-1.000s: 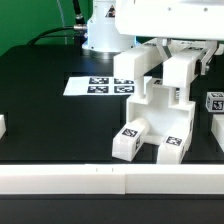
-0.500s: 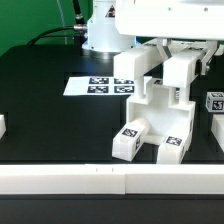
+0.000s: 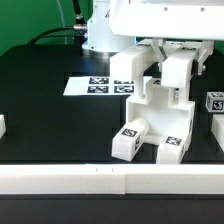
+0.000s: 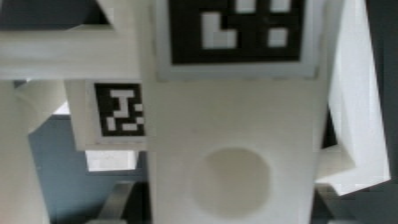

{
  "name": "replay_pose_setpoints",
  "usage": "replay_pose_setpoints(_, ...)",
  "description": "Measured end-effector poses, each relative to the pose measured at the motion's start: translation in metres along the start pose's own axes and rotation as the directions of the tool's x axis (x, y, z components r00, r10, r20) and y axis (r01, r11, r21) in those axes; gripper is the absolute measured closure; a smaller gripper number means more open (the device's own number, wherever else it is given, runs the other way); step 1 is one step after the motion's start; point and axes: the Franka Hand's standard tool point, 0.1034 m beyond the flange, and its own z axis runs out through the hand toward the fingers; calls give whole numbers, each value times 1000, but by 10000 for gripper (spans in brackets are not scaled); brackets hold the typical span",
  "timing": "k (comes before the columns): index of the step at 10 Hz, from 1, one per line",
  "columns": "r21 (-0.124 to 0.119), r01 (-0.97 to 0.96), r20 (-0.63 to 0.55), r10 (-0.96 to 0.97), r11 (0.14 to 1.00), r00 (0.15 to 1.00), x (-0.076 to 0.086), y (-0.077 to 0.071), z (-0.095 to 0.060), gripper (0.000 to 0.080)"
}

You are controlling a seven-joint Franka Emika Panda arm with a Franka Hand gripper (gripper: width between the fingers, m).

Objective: Assemble chair

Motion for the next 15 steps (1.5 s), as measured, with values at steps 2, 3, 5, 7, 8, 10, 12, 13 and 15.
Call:
replay_pose_setpoints(2, 0, -2, 0, 2, 1000, 1000, 0, 0, 0, 510)
replay_pose_setpoints(3, 0, -2, 0, 2, 1000, 1000, 0, 0, 0, 510)
replay_pose_setpoints(5, 0, -2, -4, 2, 1000, 1000, 3, -1, 0, 510)
replay_pose_setpoints(7, -2, 0, -7, 0, 1000, 1000, 6, -3, 4, 510)
replay_pose_setpoints(8, -4, 1, -6, -1, 1000, 1000, 6, -3, 5, 510)
replay_pose_setpoints(10, -4, 1, -5, -1, 1000, 1000, 5, -3, 5, 510)
replay_pose_setpoints(12, -6, 2, -4, -2, 1000, 1000, 5, -3, 6, 510)
replay_pose_setpoints(13, -7, 2, -4, -2, 1000, 1000, 5, -3, 7, 510)
replay_pose_setpoints(15, -16, 5, 1, -5, 1000, 1000, 3, -1, 15, 510)
